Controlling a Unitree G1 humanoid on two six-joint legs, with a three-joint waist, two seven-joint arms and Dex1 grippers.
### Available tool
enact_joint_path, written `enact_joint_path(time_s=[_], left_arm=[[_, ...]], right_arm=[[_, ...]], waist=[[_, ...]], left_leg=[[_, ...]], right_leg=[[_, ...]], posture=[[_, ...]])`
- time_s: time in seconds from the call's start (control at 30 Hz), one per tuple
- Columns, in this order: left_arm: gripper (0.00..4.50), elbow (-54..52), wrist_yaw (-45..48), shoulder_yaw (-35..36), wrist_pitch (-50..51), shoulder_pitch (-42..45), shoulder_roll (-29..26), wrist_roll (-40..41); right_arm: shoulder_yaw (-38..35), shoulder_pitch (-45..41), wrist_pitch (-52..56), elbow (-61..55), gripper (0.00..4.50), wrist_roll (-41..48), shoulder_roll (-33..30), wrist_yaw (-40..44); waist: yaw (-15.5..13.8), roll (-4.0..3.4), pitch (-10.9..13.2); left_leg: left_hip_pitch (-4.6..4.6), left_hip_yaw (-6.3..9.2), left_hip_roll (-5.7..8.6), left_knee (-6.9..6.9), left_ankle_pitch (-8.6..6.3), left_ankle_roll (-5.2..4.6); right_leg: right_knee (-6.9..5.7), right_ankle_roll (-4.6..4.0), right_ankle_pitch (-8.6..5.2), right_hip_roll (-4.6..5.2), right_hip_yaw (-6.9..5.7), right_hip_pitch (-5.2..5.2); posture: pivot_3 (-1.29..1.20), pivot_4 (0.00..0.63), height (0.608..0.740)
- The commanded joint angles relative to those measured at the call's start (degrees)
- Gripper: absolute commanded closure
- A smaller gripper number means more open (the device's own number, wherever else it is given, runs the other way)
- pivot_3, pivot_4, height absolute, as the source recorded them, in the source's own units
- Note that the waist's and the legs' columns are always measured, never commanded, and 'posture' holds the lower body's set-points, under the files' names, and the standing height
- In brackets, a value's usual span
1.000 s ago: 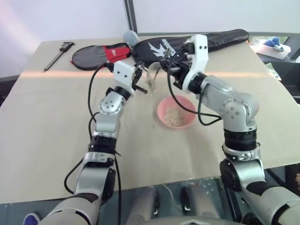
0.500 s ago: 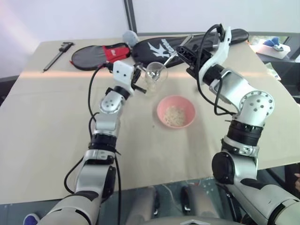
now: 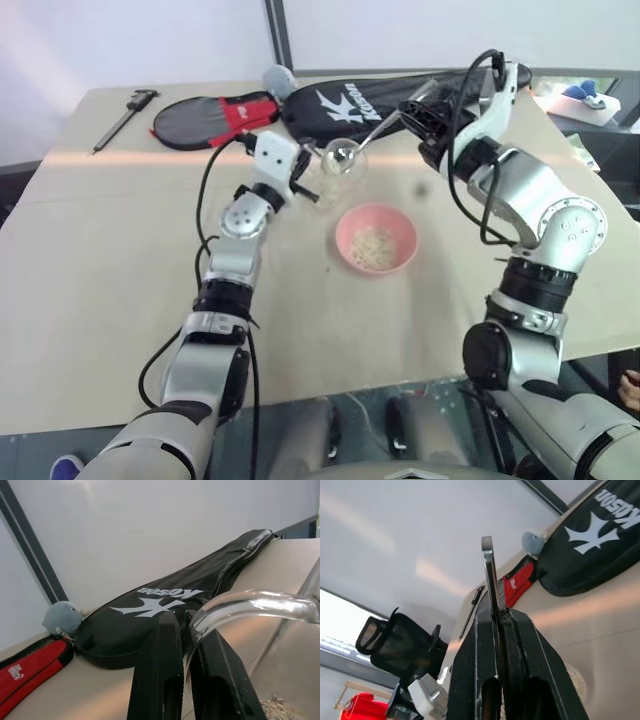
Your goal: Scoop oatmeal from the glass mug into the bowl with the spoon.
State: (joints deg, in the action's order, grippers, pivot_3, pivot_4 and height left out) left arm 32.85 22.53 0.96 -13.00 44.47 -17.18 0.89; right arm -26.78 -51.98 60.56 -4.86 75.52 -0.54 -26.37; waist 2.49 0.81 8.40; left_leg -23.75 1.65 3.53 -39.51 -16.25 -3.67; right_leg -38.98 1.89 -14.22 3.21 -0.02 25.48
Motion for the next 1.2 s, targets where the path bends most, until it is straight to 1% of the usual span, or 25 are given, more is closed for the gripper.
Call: enact_joint_path(time_s=[0.03, 0.3, 0.53, 0.8, 1.03, 1.2], left_arm=[[4.33, -0.3, 0.6, -1.0, -3.0, 1.9, -0.4, -1.2], [4.33, 2.1, 0.4, -1.7, -4.6, 3.0, -0.6, -2.6], [4.33, 3.5, 0.6, -2.3, -6.2, 3.6, -0.4, -3.9], [4.33, 5.1, 0.8, -2.2, -7.1, 4.5, -0.6, -3.8], [4.33, 5.9, 1.1, -1.9, -7.5, 4.7, -0.9, -3.4], [4.33, 5.7, 0.6, -1.7, -7.4, 4.6, -1.4, -3.5]], right_arm=[[0.2, 0.5, -1.7, -3.2, 4.50, 5.4, -1.5, -1.8], [1.7, 3.9, -5.3, -6.1, 4.50, 13.1, -4.7, -6.1], [4.2, 6.8, -9.3, -8.9, 4.50, 17.8, -7.2, -7.9], [6.9, 10.4, -12.9, -12.0, 4.50, 22.7, -11.4, -8.6], [8.8, 12.7, -15.4, -13.2, 4.50, 24.9, -14.7, -8.6], [9.2, 15.8, -16.1, -14.3, 4.50, 27.2, -18.5, -8.1]], waist=[[0.0, 0.00, 0.0], [0.0, 0.00, 0.0], [0.0, 0.00, 0.0], [-0.1, 0.00, 0.0], [-0.1, 0.00, 0.0], [-0.2, 0.01, 0.0]], left_leg=[[0.00, 0.00, 0.00, 0.00, 0.00, 0.00], [0.00, -0.02, -0.01, 0.01, 0.00, 0.00], [0.00, -0.03, -0.02, 0.02, 0.00, -0.01], [0.00, -0.04, -0.02, 0.02, 0.00, -0.02], [0.00, -0.05, -0.04, 0.02, 0.00, -0.02], [-0.01, -0.05, -0.04, 0.02, 0.00, -0.03]], right_leg=[[0.00, 0.00, 0.00, 0.00, 0.00, 0.00], [0.00, 0.00, 0.00, -0.01, 0.02, 0.00], [0.00, 0.00, 0.00, 0.00, 0.05, 0.00], [0.01, 0.00, 0.00, 0.00, 0.05, 0.00], [0.00, 0.00, 0.00, 0.00, 0.06, 0.00], [0.01, 0.00, 0.00, 0.00, 0.06, -0.01]], posture=[[0.00, 0.150, 0.740], [0.00, 0.150, 0.740], [0.00, 0.150, 0.740], [0.00, 0.150, 0.740], [0.00, 0.150, 0.740], [0.00, 0.150, 0.740]])
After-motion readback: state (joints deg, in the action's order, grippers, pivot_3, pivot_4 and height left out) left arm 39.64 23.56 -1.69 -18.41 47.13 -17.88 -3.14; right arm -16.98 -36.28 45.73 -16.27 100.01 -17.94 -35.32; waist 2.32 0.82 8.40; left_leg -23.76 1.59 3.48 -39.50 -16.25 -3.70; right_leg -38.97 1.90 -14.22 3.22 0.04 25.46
